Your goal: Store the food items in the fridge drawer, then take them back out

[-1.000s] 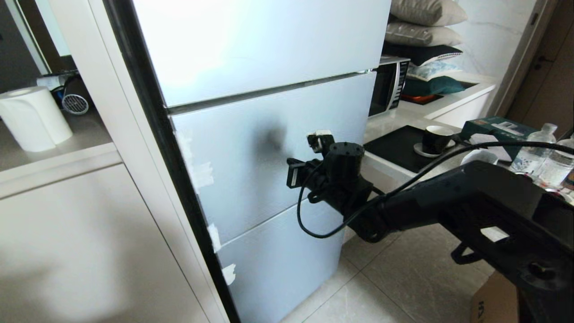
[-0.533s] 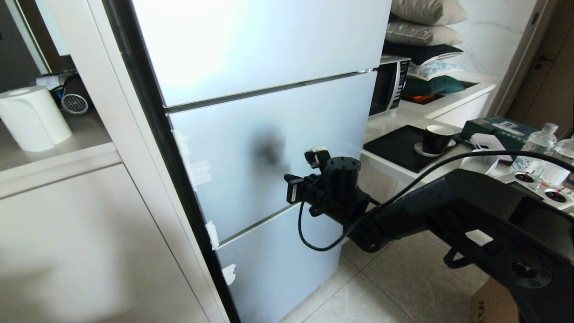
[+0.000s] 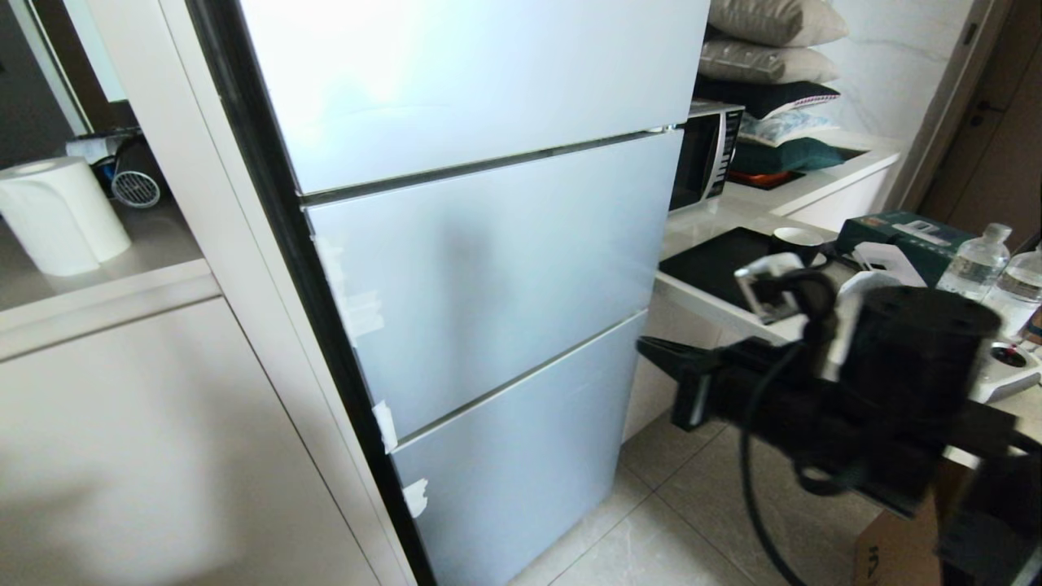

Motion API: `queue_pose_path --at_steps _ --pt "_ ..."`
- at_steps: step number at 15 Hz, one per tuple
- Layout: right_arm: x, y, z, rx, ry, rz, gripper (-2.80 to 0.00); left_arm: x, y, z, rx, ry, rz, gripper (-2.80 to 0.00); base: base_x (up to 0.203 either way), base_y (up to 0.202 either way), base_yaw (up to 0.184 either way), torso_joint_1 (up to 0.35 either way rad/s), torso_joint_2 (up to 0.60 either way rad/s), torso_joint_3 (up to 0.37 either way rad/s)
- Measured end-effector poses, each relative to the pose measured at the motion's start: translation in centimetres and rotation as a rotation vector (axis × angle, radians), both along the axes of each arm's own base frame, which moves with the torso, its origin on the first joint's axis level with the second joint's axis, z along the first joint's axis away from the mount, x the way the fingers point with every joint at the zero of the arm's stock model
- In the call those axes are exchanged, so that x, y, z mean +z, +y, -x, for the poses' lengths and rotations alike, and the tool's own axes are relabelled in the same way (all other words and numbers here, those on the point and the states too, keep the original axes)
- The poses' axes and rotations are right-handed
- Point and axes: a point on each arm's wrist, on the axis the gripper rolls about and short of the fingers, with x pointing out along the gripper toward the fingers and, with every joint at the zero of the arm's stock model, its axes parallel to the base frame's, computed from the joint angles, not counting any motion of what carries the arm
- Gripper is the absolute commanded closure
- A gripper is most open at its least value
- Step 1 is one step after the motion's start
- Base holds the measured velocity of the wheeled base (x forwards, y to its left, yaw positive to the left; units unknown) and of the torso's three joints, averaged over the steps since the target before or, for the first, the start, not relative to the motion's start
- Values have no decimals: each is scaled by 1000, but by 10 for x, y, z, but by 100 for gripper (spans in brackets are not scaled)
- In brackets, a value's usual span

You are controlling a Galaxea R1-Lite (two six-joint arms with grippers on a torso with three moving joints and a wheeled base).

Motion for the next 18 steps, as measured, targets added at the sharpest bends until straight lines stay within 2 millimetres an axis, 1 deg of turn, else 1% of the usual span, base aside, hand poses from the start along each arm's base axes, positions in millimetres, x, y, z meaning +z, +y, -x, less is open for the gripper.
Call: queue_pose_path --at_steps 2,4,5,6,7,8,10,12,13,16,18 --pt "6 -44 48 -82 -40 -6 0 0 0 0 0 0 0 0 0 0 0 0 0 0" --pt "3 -84 91 -139 -71 -16 0 0 0 0 0 0 0 0 0 0 0 0 0 0" --pt "-1 -102 113 -170 -88 -20 0 0 0 0 0 0 0 0 0 0 0 0 0 0" --pt "-8 -117 132 -207 -94 -17 0 0 0 0 0 0 0 0 0 0 0 0 0 0" --pt "-18 -130 149 -248 -91 -8 0 0 0 0 0 0 0 0 0 0 0 0 0 0" --pt "-32 -140 165 -286 -68 16 0 0 0 0 0 0 0 0 0 0 0 0 0 0" --pt "-64 -150 191 -324 15 112 0 0 0 0 0 0 0 0 0 0 0 0 0 0" --pt "-90 -154 208 -350 99 221 0 0 0 0 1 0 0 0 0 0 0 0 0 0" --pt "-98 -155 213 -364 132 245 0 0 0 0 0 0 0 0 0 0 0 0 0 0" --pt "-106 -158 218 -451 137 270 0 0 0 0 0 0 0 0 0 0 0 0 0 0" --pt "-106 -158 220 -508 125 266 0 0 0 0 0 0 0 0 0 0 0 0 0 0"
